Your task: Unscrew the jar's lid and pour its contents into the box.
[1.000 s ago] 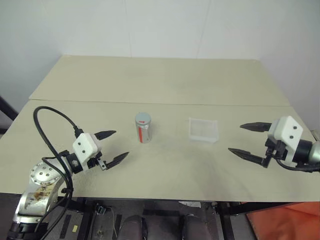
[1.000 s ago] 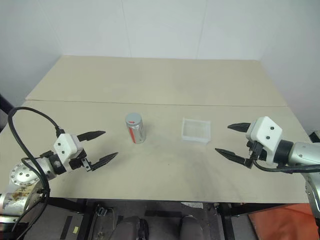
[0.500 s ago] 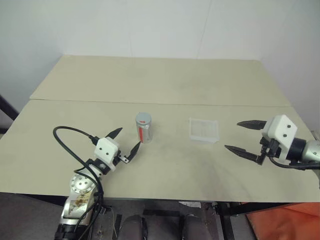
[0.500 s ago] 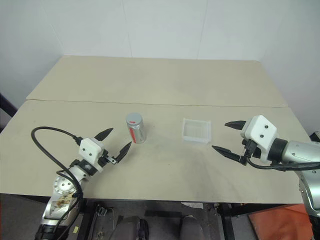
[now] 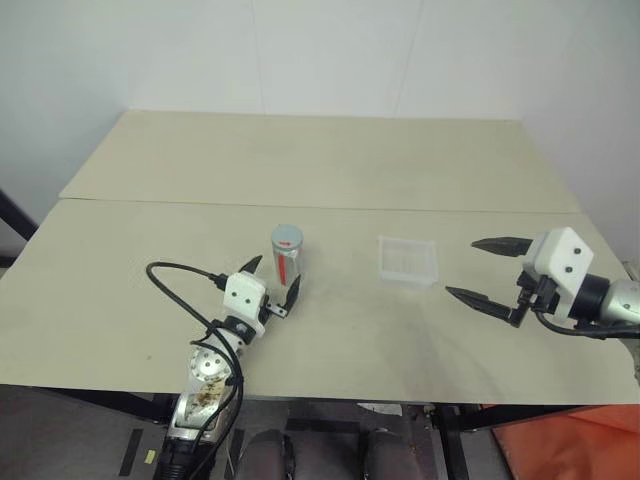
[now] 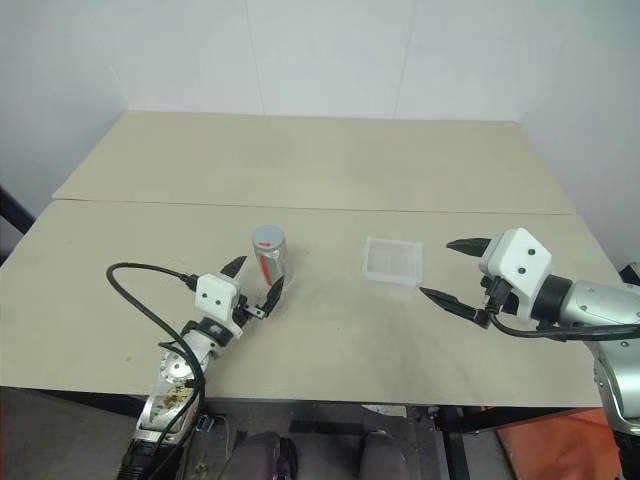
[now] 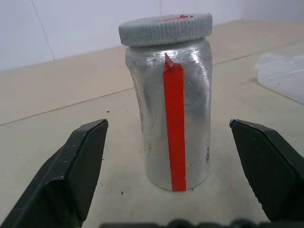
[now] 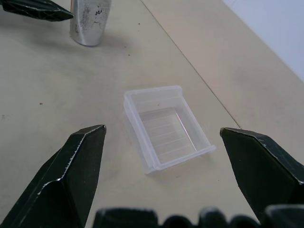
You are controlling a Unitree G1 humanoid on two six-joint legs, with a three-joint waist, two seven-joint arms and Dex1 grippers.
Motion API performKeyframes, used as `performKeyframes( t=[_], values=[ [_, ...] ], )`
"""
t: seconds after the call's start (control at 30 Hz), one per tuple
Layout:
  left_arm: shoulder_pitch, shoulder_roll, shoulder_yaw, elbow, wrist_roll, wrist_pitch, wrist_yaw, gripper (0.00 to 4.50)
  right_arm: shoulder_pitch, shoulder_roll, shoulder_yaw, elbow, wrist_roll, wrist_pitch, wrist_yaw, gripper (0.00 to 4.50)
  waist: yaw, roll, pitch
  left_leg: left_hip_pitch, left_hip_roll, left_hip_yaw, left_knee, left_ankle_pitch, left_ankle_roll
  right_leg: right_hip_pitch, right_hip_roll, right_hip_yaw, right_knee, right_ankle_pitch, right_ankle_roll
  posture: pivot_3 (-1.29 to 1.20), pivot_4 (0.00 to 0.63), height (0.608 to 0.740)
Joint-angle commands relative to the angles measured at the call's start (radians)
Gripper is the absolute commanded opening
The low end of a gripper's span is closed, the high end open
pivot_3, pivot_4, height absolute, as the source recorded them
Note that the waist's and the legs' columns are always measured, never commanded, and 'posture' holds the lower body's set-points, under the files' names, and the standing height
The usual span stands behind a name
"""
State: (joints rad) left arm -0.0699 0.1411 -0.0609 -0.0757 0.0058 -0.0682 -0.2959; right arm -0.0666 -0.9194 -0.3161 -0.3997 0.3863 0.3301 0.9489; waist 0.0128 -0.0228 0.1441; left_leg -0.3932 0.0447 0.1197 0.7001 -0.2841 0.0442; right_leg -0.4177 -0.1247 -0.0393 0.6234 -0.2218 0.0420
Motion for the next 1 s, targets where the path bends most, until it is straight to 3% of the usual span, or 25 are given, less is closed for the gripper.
performKeyframes(
  t=[0.03, 0.47, 0.93, 1.0],
  values=[
    [-0.018, -0.028, -0.019, 0.009, 0.024, -0.029, 0.046, 4.47, -0.024, -0.002, -0.021, -0.022, 0.01, -0.007, -0.018, 4.5, 0.0, 0.0, 0.0, 0.0, 0.0, 0.0, 0.0, 0.0, 0.0, 0.0, 0.0, 0.0, 0.0, 0.0, 0.0, 0.0, 0.15, 0.74],
    [-0.12, -0.099, -0.02, 0.167, 0.068, -0.122, 0.183, 4.47, -0.028, -0.007, -0.027, -0.025, 0.005, -0.012, -0.023, 4.5, 0.0, 0.0, 0.0, -0.001, 0.0, -0.001, 0.001, 0.0, 0.001, 0.0, 0.0, -0.001, 0.0, 0.0, 0.0, 0.0, 0.15, 0.74],
    [-0.232, -0.105, -0.001, 0.334, 0.048, -0.196, 0.18, 4.47, -0.015, -0.005, -0.036, -0.033, -0.01, -0.018, -0.04, 4.5, 0.0, 0.0, 0.0, -0.004, 0.0, -0.002, 0.003, 0.0, 0.001, -0.001, 0.0, -0.002, 0.0, 0.001, 0.001, 0.0, 0.15, 0.74],
    [-0.229, -0.105, -0.007, 0.332, 0.045, -0.202, 0.167, 4.07, -0.012, -0.004, -0.035, -0.035, -0.011, -0.019, -0.043, 4.5, 0.001, 0.0, 0.0, -0.004, 0.0, -0.002, 0.003, 0.0, 0.001, -0.001, 0.0, -0.002, 0.0, 0.001, 0.001, 0.0, 0.15, 0.74]
  ],
)
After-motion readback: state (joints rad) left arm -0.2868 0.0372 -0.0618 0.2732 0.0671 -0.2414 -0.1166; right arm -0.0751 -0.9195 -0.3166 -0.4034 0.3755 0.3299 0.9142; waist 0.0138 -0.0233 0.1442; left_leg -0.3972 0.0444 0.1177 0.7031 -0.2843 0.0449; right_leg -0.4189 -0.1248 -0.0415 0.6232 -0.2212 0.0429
